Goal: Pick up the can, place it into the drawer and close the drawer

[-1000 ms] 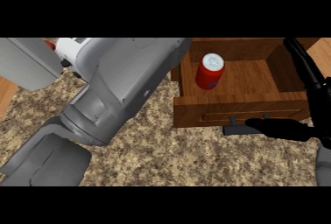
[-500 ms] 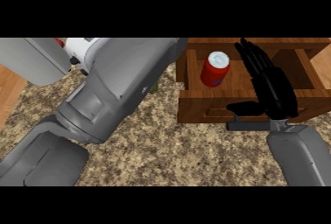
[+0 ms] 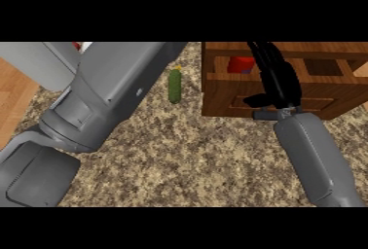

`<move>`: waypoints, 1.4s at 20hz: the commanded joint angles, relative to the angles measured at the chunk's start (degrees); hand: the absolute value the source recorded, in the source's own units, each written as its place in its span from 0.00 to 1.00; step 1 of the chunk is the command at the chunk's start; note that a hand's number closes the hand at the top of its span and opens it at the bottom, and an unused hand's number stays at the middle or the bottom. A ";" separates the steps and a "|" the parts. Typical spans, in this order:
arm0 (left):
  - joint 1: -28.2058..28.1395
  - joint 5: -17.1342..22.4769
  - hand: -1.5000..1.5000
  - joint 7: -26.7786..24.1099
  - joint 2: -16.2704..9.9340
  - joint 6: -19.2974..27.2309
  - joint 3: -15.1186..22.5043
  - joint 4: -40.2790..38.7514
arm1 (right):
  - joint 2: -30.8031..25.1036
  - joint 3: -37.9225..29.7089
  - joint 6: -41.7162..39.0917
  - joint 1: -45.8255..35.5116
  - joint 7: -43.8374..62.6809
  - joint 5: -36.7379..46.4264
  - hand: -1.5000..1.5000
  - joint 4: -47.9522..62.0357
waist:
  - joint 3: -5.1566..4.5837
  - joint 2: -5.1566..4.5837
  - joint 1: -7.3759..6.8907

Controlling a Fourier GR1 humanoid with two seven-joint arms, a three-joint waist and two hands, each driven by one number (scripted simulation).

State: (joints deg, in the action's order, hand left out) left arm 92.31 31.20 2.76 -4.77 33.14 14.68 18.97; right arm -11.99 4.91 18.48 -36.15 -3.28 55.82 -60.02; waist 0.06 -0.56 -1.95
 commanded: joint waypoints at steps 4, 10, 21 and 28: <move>-4.41 -1.39 0.00 2.54 -2.83 -1.14 1.03 5.35 | 1.32 -4.97 10.87 -10.52 0.24 3.22 0.00 16.62 | -0.02 0.27 -1.98; -7.09 -2.08 0.00 4.93 -6.26 -1.84 1.05 9.26 | 2.84 -6.56 18.88 -17.46 -1.33 5.32 0.00 27.78 | 0.01 -0.13 -2.57; -14.86 -2.53 0.00 6.86 -9.15 -3.58 2.05 18.57 | 0.15 -9.49 20.05 -31.19 0.27 6.62 0.00 38.55 | -0.03 -0.63 -5.07; -18.03 -2.68 0.00 10.52 -13.61 -5.69 2.51 24.21 | 2.13 -14.11 18.58 -33.39 -5.46 0.50 0.00 39.07 | 0.06 -0.29 -4.87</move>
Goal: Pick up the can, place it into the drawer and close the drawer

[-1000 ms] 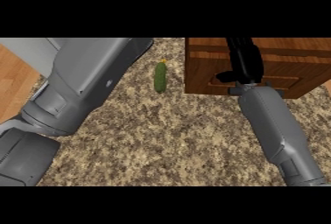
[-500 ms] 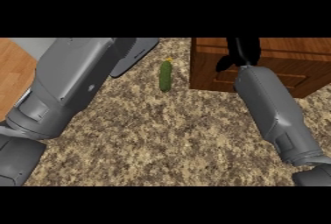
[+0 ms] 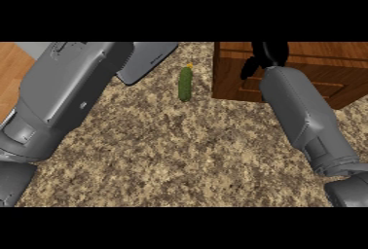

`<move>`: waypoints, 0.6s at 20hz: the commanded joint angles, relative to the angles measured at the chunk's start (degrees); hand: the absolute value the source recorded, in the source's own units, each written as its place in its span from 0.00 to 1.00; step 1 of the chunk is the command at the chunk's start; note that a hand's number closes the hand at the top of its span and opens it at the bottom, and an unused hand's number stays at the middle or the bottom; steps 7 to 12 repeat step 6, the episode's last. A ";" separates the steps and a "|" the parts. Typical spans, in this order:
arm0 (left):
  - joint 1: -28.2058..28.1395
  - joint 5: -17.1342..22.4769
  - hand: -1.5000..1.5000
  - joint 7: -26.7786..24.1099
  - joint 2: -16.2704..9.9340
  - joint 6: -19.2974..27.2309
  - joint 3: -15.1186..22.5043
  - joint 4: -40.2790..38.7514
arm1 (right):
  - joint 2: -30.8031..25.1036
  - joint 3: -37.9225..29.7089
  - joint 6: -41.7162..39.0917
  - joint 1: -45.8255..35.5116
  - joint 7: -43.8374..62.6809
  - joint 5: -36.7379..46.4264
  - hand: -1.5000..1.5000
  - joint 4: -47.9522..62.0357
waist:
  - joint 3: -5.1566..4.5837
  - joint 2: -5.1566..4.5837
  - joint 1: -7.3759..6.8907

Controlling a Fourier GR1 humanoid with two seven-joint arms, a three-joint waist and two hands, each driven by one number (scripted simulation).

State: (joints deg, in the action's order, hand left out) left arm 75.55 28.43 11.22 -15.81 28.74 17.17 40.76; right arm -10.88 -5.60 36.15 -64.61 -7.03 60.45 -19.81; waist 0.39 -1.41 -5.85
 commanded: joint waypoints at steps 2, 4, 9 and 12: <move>-2.46 0.22 0.00 1.44 -2.01 -1.23 0.02 3.78 | 1.96 -5.55 0.95 -5.14 -4.22 -6.63 0.00 -1.83 | -0.24 0.43 -0.86; -4.76 -0.04 0.00 1.14 -1.76 -0.71 0.63 6.46 | 0.69 -5.76 -0.47 -5.99 -5.83 -6.56 0.00 -0.81 | -0.29 0.52 -1.03; -5.72 0.82 0.00 1.94 -3.46 -2.40 -0.13 8.05 | 0.33 -6.89 0.20 -5.93 -6.71 -7.33 0.00 -0.34 | -0.29 0.39 -0.94; -5.72 0.82 0.00 1.94 -3.46 -2.40 -0.13 8.05 | 0.33 -6.89 0.20 -5.93 -6.71 -7.33 0.00 -0.34 | -0.29 0.39 -0.94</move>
